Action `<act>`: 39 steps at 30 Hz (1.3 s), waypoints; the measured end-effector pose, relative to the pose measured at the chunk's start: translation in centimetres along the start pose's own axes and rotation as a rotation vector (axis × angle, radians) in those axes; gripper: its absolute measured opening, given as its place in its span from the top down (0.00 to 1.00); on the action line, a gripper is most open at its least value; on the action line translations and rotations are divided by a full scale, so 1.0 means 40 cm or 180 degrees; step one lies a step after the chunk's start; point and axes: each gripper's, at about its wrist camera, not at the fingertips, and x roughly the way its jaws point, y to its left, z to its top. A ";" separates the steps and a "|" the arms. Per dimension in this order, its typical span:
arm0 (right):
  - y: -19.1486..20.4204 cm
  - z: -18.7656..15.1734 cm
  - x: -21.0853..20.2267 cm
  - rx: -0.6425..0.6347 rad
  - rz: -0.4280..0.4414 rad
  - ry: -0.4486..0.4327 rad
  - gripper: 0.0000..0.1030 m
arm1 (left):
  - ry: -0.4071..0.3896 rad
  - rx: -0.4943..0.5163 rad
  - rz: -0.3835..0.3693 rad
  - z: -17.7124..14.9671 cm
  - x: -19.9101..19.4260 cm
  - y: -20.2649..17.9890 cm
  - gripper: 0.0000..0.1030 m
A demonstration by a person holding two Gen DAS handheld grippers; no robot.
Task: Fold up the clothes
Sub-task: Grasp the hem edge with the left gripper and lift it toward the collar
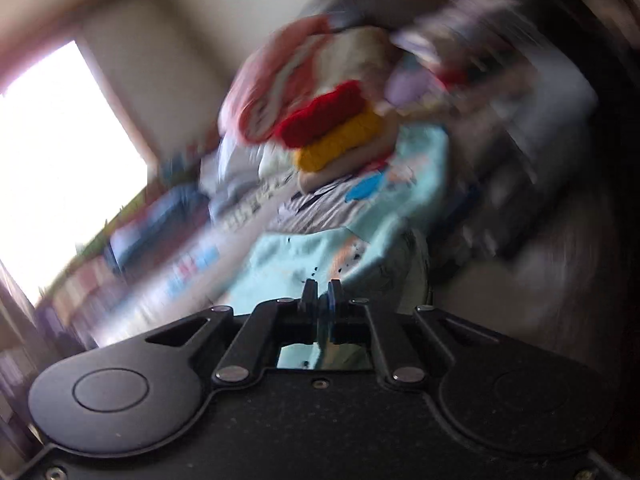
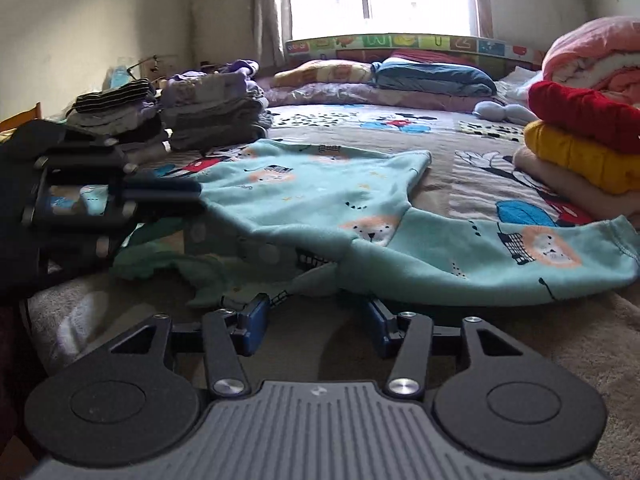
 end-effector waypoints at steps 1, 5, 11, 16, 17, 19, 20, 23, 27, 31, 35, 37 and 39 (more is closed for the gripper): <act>-0.002 0.000 0.000 0.0025 0.0010 0.0006 0.50 | 0.0035 0.0259 -0.0082 -0.013 0.001 -0.033 0.97; -0.018 -0.006 -0.001 0.0157 0.0039 0.0093 0.50 | 0.0115 0.0467 -0.0289 -0.033 -0.001 -0.081 0.96; 0.004 -0.005 -0.004 -0.0050 -0.0181 0.0086 0.49 | 0.0120 -0.0154 -0.0203 -0.008 0.006 -0.024 0.44; 0.008 -0.007 0.028 0.0044 -0.0179 0.0140 0.48 | 0.0206 -0.0255 -0.0250 -0.006 0.053 -0.027 0.83; 0.008 -0.009 0.034 0.0081 -0.0188 0.0157 0.48 | 0.0194 -0.0135 -0.0207 -0.008 0.056 -0.037 0.86; 0.006 -0.014 0.044 0.0157 -0.0203 0.0191 0.47 | 0.0171 0.0105 -0.0120 -0.011 0.062 -0.057 0.91; 0.006 -0.015 0.044 0.0171 -0.0205 0.0196 0.47 | 0.0158 0.0225 -0.0077 -0.013 0.065 -0.068 0.94; -0.001 -0.019 0.044 0.0277 -0.0179 0.0203 0.47 | 0.0122 0.0586 0.0052 -0.018 0.075 -0.098 0.94; -0.029 -0.022 0.032 0.0570 -0.0084 0.0200 0.48 | 0.0073 0.1066 0.0226 -0.024 0.088 -0.139 0.94; -0.043 -0.021 0.008 0.0741 -0.0063 0.0228 0.49 | 0.0071 0.1215 0.0217 -0.023 0.090 -0.157 0.96; -0.042 -0.020 -0.033 0.0813 -0.0110 0.0188 0.49 | 0.0103 0.1196 0.0162 -0.010 0.086 -0.148 0.93; -0.029 -0.016 -0.060 0.0750 -0.0140 0.0116 0.49 | 0.0107 0.1140 0.0126 -0.005 0.070 -0.132 0.83; -0.022 -0.003 -0.081 0.0701 -0.0154 -0.0105 0.49 | 0.0110 0.1010 0.0125 -0.001 0.056 -0.116 0.68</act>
